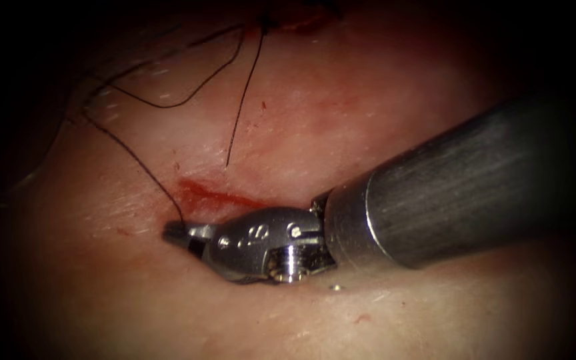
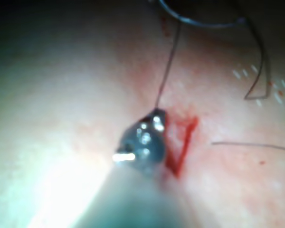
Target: Wound Closure
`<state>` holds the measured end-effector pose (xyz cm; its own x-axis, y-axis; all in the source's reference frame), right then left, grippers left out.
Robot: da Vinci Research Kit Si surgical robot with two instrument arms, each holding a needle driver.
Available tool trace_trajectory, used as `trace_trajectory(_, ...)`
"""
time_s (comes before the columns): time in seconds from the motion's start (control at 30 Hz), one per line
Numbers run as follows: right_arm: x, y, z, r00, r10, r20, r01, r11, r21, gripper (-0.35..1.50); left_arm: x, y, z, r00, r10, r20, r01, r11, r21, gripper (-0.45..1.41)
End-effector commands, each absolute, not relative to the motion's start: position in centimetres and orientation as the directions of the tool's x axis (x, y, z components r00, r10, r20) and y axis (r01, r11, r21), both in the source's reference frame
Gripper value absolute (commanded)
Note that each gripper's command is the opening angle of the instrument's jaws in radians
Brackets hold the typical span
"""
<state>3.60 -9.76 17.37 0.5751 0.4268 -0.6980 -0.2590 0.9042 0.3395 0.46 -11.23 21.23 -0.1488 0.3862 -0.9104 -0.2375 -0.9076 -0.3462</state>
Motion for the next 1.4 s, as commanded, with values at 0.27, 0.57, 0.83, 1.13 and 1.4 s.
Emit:
trace_trajectory(0.27, 3.04, -10.3, 16.6, 0.564, 0.443, -0.697, -0.247, 0.896, 0.370, -0.35, 0.32, -11.4, 21.2, -0.145, 0.393, -0.908, -0.242, -0.904, -0.352, -0.45)
trace_trajectory(0.57, 2.23, -11.0, 15.7, 0.559, 0.439, -0.703, -0.247, 0.898, 0.365, -0.35, 0.27, -11.5, 21.1, -0.139, 0.391, -0.910, -0.225, -0.907, -0.355, -0.45)
trace_trajectory(0.83, 1.21, -11.6, 15.0, 0.563, 0.483, -0.671, -0.263, 0.874, 0.409, -0.35, 0.04, -11.6, 21.2, -0.127, 0.380, -0.916, -0.201, -0.914, -0.351, -0.45)
trace_trajectory(1.13, 0.57, -11.8, 14.6, 0.598, 0.496, -0.629, -0.209, 0.854, 0.476, -0.35, 0.08, -11.6, 21.2, -0.126, 0.378, -0.917, -0.194, -0.916, -0.350, -0.45)
trace_trajectory(1.4, 0.46, -12.1, 14.2, 0.623, 0.483, -0.615, -0.146, 0.845, 0.515, -0.35, 0.09, -11.6, 21.3, -0.123, 0.382, -0.916, -0.194, -0.914, -0.356, -0.45)
